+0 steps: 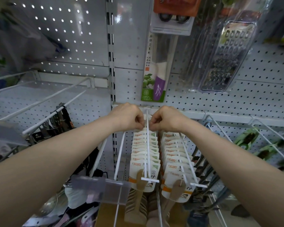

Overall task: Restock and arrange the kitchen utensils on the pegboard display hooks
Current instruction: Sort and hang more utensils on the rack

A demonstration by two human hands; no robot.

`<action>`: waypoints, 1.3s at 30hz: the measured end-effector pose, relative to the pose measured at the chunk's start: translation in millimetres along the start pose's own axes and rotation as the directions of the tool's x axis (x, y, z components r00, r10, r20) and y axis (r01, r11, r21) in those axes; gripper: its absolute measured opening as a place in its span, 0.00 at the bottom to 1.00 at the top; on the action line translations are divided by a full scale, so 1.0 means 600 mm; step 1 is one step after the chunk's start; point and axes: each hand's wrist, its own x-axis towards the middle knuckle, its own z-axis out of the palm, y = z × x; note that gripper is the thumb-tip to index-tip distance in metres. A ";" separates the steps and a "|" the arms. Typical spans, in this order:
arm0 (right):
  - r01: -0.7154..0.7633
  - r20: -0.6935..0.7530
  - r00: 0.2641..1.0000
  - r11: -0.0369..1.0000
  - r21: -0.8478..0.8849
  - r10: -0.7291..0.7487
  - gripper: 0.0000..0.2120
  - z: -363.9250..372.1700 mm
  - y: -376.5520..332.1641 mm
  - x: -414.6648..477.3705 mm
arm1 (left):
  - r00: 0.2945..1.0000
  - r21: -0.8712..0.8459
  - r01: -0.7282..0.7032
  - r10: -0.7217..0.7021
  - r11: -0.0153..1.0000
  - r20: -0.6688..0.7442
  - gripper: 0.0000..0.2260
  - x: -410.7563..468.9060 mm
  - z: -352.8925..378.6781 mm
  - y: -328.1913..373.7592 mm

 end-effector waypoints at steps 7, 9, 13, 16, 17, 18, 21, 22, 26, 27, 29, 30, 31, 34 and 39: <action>-0.007 -0.082 0.997 0.997 -0.078 0.001 0.02 0.013 -0.005 -0.002 | 0.999 0.074 0.010 -0.007 0.997 -0.038 0.03 -0.001 0.005 0.008; -0.006 -0.098 0.995 0.999 -0.046 0.002 0.01 0.011 -0.004 -0.006 | 0.998 0.061 0.012 -0.009 0.998 -0.056 0.02 -0.001 0.005 0.007; 0.009 -0.023 1.000 0.999 0.044 -0.008 0.02 0.002 -0.001 -0.017 | 0.999 -0.023 -0.022 0.021 0.999 -0.026 0.03 -0.009 -0.005 0.005; 0.026 0.003 1.000 0.999 -0.018 -0.026 0.04 0.009 0.000 -0.015 | 0.999 0.025 -0.033 0.032 0.999 0.025 0.04 -0.015 -0.005 0.008; 0.031 -0.014 0.999 0.999 -0.040 -0.031 0.04 0.013 -0.001 -0.014 | 0.999 0.043 -0.034 0.033 0.998 0.017 0.05 -0.015 -0.002 0.009; 0.032 -0.034 0.999 0.998 -0.056 -0.034 0.03 0.017 -0.003 -0.013 | 0.999 0.052 -0.032 0.032 0.998 0.001 0.04 -0.016 0.001 0.009; 0.026 -0.050 0.998 0.999 -0.043 -0.028 0.03 0.018 -0.006 -0.018 | 0.999 0.028 -0.023 0.024 0.999 -0.035 0.04 -0.019 0.003 0.012; 0.020 -0.046 0.999 1.000 -0.013 -0.021 0.03 0.015 -0.007 -0.021 | 0.999 0.008 -0.023 0.024 1.000 -0.042 0.04 -0.021 0.000 0.013; 0.001 0.011 1.000 0.999 0.043 -0.002 0.03 0.008 -0.011 -0.033 | 0.999 -0.050 -0.040 0.041 0.998 0.010 0.04 -0.032 -0.009 0.013; -0.001 0.013 1.000 0.999 0.044 0.001 0.03 0.008 -0.012 -0.034 | 0.998 -0.045 -0.048 0.049 0.998 0.034 0.04 -0.034 -0.009 0.013; -0.002 0.008 1.000 0.999 0.045 0.001 0.02 0.009 -0.015 -0.034 | 0.997 -0.018 -0.060 0.061 0.998 0.055 0.05 -0.037 -0.005 0.014; -0.002 0.012 1.000 0.999 0.041 0.002 0.02 0.011 -0.016 -0.035 | 0.997 -0.001 -0.063 0.063 0.998 0.051 0.05 -0.037 -0.003 0.015; -0.006 0.021 1.000 0.999 0.034 0.005 0.02 0.012 -0.017 -0.038 | 0.997 0.016 -0.067 0.066 0.998 0.041 0.05 -0.037 -0.001 0.016; -0.018 0.036 0.999 1.000 0.020 0.017 0.01 0.017 -0.021 -0.045 | 0.997 0.042 -0.072 0.072 0.996 0.002 0.06 -0.036 0.005 0.016; -0.015 -0.069 0.998 0.999 -0.036 0.012 0.02 0.027 -0.029 -0.048 | 0.996 0.045 -0.075 0.077 0.996 -0.046 0.03 -0.041 0.004 0.016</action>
